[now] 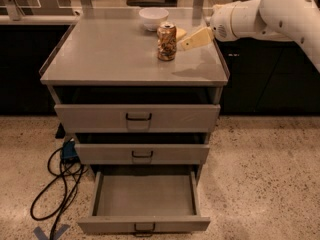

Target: Place orange can into bottom drawer

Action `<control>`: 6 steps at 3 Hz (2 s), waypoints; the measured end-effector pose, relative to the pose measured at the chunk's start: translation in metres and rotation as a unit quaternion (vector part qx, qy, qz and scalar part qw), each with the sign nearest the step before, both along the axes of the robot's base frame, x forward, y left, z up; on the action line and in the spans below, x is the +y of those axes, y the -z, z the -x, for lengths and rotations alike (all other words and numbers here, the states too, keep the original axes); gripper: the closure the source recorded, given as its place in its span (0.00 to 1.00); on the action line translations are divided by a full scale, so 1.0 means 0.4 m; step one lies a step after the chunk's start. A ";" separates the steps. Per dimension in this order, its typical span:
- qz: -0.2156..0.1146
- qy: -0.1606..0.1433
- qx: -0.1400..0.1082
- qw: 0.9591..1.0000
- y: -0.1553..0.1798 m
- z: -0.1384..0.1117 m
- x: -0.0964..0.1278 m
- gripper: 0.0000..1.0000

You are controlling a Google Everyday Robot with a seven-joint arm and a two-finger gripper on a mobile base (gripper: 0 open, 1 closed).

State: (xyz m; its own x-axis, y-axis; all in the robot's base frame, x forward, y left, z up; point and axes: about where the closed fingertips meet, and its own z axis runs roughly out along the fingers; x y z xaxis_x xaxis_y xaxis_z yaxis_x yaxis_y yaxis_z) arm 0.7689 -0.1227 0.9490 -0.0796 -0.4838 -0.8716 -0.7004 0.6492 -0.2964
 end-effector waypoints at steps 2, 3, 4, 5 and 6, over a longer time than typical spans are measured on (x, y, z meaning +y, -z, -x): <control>-0.012 -0.067 0.018 0.998 0.052 -0.066 0.137 0.00; -0.016 -0.114 0.037 0.993 0.087 -0.101 0.272 0.00; -0.017 -0.114 0.038 0.993 0.088 -0.103 0.274 0.00; -0.032 -0.106 0.041 0.993 0.112 -0.135 0.285 0.00; -0.059 -0.083 0.035 0.994 0.131 -0.191 0.277 0.00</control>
Offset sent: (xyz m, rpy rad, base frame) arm 0.0533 0.1070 -0.0263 0.0438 0.0718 0.2546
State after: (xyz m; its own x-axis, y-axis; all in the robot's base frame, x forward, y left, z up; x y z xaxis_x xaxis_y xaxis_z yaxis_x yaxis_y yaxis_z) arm 0.8453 -0.0120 0.8966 -0.0695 -0.3905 -0.9180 -0.8168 0.5506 -0.1723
